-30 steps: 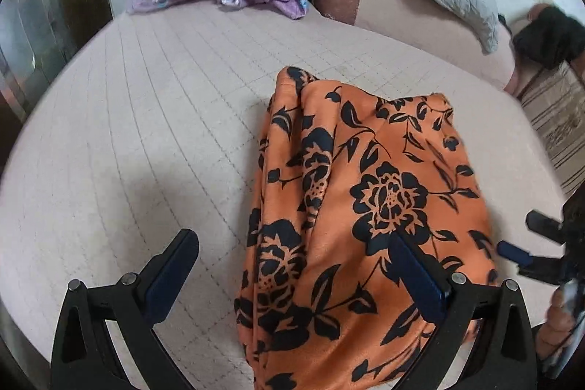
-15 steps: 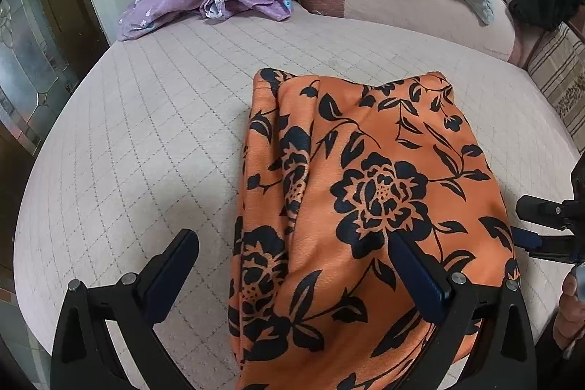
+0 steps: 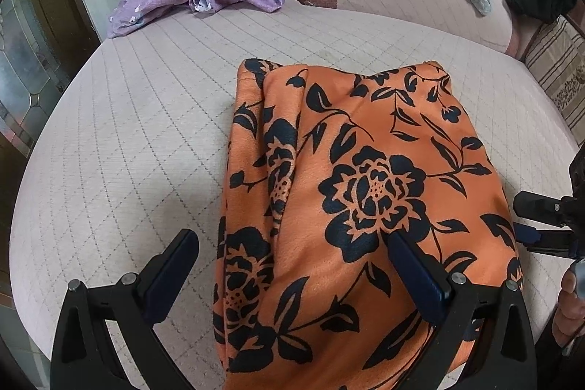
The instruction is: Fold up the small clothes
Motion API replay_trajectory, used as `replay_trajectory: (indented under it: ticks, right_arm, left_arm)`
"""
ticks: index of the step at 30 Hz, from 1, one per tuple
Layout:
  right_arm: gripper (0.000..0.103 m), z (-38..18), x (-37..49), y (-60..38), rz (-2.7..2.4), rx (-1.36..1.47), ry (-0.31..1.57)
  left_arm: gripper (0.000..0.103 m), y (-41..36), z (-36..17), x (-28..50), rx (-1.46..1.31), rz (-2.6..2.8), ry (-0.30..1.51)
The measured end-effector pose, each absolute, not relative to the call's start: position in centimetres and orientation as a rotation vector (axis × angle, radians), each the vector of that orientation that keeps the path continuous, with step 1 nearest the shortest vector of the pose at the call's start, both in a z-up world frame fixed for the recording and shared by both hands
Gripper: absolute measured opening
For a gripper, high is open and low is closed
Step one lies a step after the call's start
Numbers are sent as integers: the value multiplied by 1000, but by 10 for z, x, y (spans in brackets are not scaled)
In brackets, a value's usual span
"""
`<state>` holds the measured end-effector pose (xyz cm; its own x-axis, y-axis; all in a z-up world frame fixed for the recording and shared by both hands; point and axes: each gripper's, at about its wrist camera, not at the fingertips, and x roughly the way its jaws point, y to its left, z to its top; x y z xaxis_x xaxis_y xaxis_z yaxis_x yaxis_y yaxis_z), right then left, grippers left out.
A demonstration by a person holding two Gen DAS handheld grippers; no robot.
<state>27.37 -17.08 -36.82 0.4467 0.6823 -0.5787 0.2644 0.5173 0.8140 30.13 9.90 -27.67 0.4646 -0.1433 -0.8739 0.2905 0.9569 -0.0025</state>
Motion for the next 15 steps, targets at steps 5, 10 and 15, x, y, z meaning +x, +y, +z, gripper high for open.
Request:
replay_trajectory:
  ticks: [5,10,15]
  right_arm:
    - [80,-367,275,-166,335,1032,1124]
    - [80,-366,277,-159,341,1025,1126]
    - [80,-368,279,-152,355,1030,1116]
  left_arm:
    - [103,99,-279,303,163,-272,1061]
    - [103,104,-288,304,137,-295,1100]
    - [103,128,-314,316,-96,-352,1247]
